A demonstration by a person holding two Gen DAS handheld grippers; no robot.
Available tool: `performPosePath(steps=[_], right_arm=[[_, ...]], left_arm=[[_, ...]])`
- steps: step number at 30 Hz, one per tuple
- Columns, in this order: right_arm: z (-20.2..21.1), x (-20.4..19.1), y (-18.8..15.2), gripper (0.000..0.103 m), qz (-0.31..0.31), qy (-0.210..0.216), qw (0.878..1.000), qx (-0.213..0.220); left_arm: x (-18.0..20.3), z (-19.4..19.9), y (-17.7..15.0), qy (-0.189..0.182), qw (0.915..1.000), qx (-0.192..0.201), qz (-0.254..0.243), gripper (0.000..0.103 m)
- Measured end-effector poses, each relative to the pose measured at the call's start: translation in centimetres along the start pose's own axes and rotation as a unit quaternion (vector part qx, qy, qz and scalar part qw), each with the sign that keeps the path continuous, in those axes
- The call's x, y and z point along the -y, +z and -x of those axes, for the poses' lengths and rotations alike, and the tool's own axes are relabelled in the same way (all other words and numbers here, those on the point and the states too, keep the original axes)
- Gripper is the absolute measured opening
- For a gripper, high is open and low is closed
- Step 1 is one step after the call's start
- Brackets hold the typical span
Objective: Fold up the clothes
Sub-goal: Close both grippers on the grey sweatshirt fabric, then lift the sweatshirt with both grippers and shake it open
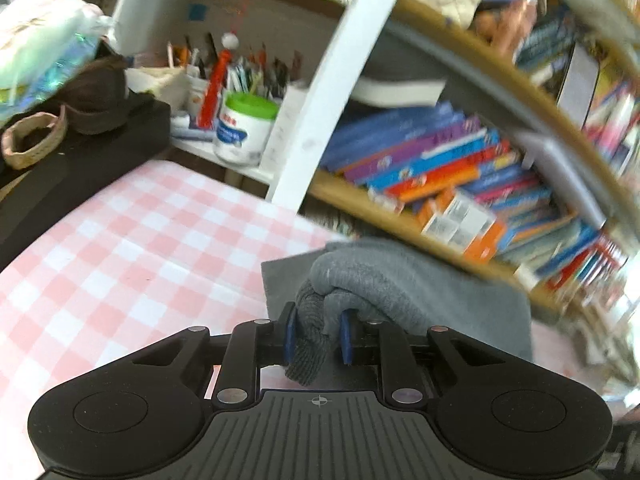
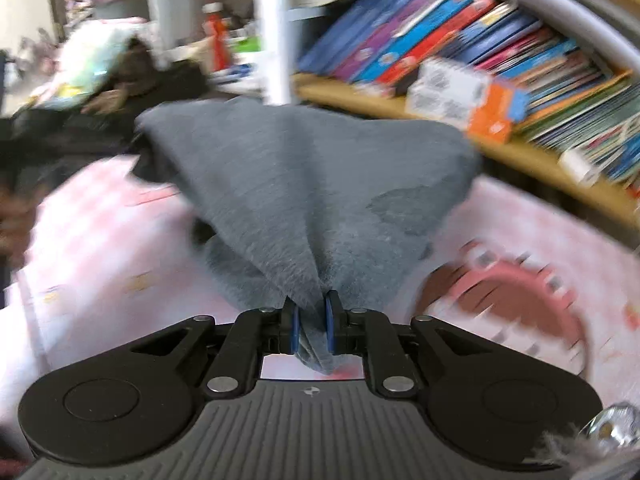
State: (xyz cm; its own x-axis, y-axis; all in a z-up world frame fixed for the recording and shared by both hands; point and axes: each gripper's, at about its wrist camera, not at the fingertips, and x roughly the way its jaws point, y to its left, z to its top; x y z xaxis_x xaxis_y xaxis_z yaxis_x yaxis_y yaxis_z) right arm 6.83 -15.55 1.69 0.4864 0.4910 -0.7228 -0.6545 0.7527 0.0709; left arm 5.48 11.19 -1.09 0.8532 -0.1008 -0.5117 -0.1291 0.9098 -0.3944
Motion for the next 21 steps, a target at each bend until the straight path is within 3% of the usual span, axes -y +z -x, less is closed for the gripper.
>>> performPosePath(steps=[3,5,7,8,12,14,16,17,19,21], right_arm=[[1.4,-2.9,-1.5,0.011,0.016,0.061,0.998,-0.027],[2.3,-4.3,-2.0,0.017,0.041,0.051,0.997,-0.034],[3.4,-5.0,-2.2,0.068,0.070,0.004,0.997,-0.021],[4.1,-5.2,-2.2,0.075,0.082,-0.020,0.996,-0.009],[6.3,-4.5,-1.8,0.081,0.072,-0.044,0.996,0.037],[6.9,-4.0,-2.1,0.081,0.072,-0.056,0.994,0.052],[7.5,-3.4,-2.7,0.077,0.075,-0.068,0.993,0.066],[7.6,-2.9,-2.8,0.069,0.072,-0.067,0.993,0.071],[8.0,-1.4,-3.0,0.030,0.033,-0.053,0.996,0.067],[8.3,0.9,-3.5,0.021,-0.031,-0.049,0.997,0.054]], left_arm=[[1.4,1.3,0.4,-0.029,0.9994,0.020,0.001,0.020],[3.4,2.1,0.3,-0.068,0.9970,0.029,-0.025,0.019],[5.7,2.8,-0.1,-0.110,0.9920,0.030,-0.053,0.020],[7.0,3.0,-0.5,-0.144,0.9868,0.023,-0.070,0.020],[11.4,3.7,-2.3,-0.269,0.9550,-0.018,-0.123,0.020],[13.1,4.0,-3.2,-0.318,0.9352,-0.040,-0.150,0.024],[13.8,4.4,-3.6,-0.337,0.9242,-0.061,-0.169,0.027],[13.8,4.7,-3.7,-0.330,0.9251,-0.063,-0.177,0.030],[13.8,5.1,-3.9,-0.316,0.9271,-0.065,-0.190,0.040],[12.8,5.7,-3.6,-0.301,0.9355,-0.056,-0.177,0.057]])
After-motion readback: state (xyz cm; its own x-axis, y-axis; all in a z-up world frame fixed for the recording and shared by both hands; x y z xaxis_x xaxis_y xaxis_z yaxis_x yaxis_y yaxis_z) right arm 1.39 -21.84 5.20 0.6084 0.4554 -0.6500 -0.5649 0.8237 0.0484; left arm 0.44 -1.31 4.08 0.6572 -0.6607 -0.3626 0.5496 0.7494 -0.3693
